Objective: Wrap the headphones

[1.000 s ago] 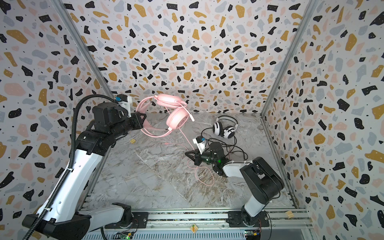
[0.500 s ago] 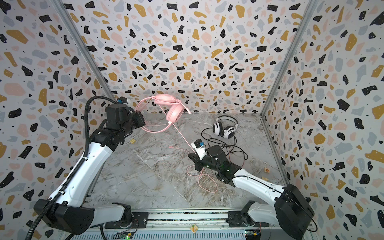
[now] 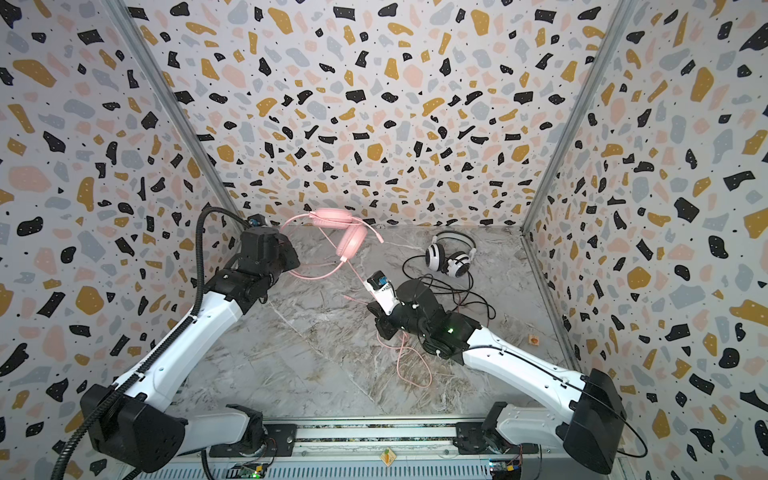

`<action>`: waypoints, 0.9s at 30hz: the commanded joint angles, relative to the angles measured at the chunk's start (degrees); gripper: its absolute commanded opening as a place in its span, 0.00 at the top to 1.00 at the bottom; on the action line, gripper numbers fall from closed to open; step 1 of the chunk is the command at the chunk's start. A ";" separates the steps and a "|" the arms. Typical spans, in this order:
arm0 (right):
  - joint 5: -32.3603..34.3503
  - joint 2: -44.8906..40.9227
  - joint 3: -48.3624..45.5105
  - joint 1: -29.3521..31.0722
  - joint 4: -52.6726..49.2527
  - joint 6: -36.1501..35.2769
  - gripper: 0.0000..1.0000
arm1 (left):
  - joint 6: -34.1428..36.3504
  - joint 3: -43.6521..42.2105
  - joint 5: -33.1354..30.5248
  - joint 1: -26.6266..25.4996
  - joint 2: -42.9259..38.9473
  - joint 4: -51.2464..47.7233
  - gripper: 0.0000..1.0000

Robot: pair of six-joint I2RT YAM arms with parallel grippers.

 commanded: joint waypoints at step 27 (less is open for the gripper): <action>3.19 4.74 9.84 6.05 -14.19 -5.82 1.00 | -2.76 12.88 0.75 -0.04 9.74 8.12 1.00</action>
